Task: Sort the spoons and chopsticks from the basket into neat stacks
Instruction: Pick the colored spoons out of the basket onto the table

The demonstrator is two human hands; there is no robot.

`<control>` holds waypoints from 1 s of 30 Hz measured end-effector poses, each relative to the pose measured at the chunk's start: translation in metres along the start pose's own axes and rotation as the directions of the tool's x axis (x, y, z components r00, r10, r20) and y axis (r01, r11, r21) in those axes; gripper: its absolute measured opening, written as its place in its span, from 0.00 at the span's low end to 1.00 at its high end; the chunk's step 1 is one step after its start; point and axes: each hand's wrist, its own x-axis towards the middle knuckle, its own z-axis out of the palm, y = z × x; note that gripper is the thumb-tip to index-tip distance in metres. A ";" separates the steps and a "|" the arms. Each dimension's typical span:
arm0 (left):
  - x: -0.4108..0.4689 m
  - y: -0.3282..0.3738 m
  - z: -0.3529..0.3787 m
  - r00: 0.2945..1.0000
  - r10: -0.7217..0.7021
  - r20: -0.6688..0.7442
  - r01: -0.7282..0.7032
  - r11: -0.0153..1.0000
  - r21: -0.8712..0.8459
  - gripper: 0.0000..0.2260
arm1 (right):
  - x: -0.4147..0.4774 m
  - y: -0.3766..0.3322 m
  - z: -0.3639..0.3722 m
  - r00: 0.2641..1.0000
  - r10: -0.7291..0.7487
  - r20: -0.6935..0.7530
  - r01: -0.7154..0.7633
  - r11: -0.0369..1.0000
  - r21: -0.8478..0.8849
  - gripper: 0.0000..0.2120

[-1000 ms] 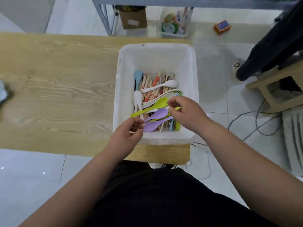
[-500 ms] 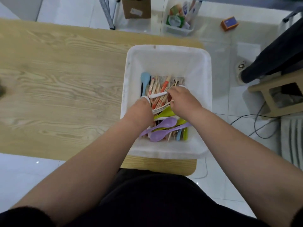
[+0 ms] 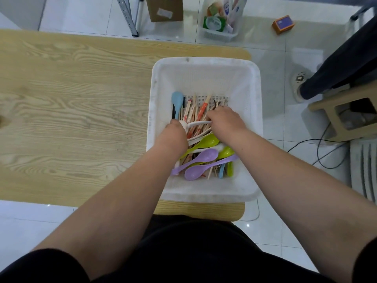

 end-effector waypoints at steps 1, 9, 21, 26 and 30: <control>-0.001 0.000 0.001 1.000 0.015 0.010 -0.016 1.000 0.026 0.19 | -0.002 0.001 0.000 1.000 0.003 -0.015 -0.003 0.999 0.033 0.12; -0.013 -0.005 -0.005 0.979 0.158 -0.131 -0.165 0.985 -0.046 0.20 | -0.038 0.007 -0.008 0.975 0.062 -0.212 0.041 0.892 0.449 0.05; -0.065 -0.015 -0.049 0.998 0.007 -0.068 -0.061 0.527 -0.848 0.03 | -0.126 -0.010 -0.041 0.992 0.090 0.084 -0.078 -0.070 0.994 0.13; -0.101 -0.019 -0.032 0.998 0.029 0.050 0.033 0.431 -0.902 0.08 | -0.150 -0.021 -0.038 0.999 0.026 -0.035 0.028 0.251 0.968 0.05; -0.131 -0.017 -0.016 0.998 0.033 0.045 0.028 0.400 -0.916 0.09 | -0.167 -0.036 -0.028 1.000 -0.006 -0.016 0.017 0.284 0.959 0.12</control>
